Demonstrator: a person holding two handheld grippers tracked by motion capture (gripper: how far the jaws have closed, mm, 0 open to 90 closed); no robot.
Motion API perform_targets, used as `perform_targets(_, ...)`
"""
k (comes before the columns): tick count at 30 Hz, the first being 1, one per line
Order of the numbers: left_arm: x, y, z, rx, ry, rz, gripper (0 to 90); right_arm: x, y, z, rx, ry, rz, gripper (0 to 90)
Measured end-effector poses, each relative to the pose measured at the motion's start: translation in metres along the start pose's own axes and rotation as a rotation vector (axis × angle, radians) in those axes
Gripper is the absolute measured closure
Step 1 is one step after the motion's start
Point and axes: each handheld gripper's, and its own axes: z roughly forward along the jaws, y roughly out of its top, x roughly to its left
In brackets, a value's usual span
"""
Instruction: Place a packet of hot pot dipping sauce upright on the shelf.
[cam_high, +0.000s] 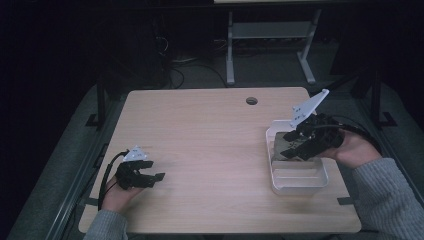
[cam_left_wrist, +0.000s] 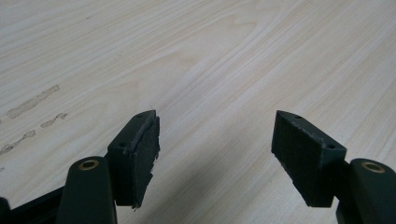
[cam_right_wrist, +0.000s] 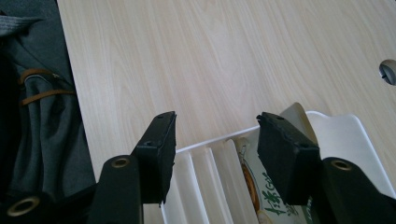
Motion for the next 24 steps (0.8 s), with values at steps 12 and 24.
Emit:
perform_targets(12,0.0,0.0,-0.001,-0.004,-0.001,0.002,31.5,0.012,0.014,0.021,0.031,0.031,-0.04,44.3)
perform_targets(24,0.0,0.0,-0.002,-0.003,-0.003,0.002,31.4,0.024,0.029,0.049,0.065,0.07,-0.077,43.0)
